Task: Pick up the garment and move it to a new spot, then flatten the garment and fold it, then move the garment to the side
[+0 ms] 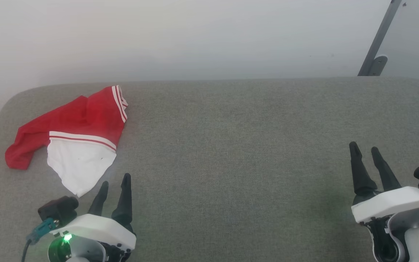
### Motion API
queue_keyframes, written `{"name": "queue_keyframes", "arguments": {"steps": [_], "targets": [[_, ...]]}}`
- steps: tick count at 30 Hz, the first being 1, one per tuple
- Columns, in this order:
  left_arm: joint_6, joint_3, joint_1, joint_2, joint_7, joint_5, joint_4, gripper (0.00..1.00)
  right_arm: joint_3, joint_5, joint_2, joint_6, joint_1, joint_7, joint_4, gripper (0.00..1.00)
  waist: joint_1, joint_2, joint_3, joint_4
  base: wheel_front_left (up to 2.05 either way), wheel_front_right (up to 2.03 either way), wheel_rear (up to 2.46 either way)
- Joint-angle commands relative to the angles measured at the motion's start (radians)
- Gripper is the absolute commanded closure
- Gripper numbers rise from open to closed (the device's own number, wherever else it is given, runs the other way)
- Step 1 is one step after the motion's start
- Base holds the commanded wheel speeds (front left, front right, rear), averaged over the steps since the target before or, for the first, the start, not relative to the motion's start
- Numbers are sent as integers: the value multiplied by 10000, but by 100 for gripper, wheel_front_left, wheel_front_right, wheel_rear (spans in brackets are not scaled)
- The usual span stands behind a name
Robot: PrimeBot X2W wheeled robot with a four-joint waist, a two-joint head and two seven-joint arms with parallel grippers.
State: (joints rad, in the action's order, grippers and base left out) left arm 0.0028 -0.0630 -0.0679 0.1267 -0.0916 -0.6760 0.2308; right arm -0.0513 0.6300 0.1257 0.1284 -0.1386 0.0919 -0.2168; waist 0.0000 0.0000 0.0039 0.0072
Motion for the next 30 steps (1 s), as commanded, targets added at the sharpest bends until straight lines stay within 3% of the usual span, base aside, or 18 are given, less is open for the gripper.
{"name": "queue_keyframes", "arguments": {"steps": [1,16,30], "targets": [[79,-84,-247,118,-114,294,-162,0,-42,-362,15,28,-230,103,178,0,0,0,-1,2,0,0,0],[627,-862,-302,535,-548,1815,-637,0,9,-2514,-51,29,-284,539,104,0,0,0,-28,5,0,0,0],[719,-1055,-186,598,-870,2815,-564,0,-51,-3520,-140,31,-267,870,12,0,0,0,-57,12,0,0,0]]}}
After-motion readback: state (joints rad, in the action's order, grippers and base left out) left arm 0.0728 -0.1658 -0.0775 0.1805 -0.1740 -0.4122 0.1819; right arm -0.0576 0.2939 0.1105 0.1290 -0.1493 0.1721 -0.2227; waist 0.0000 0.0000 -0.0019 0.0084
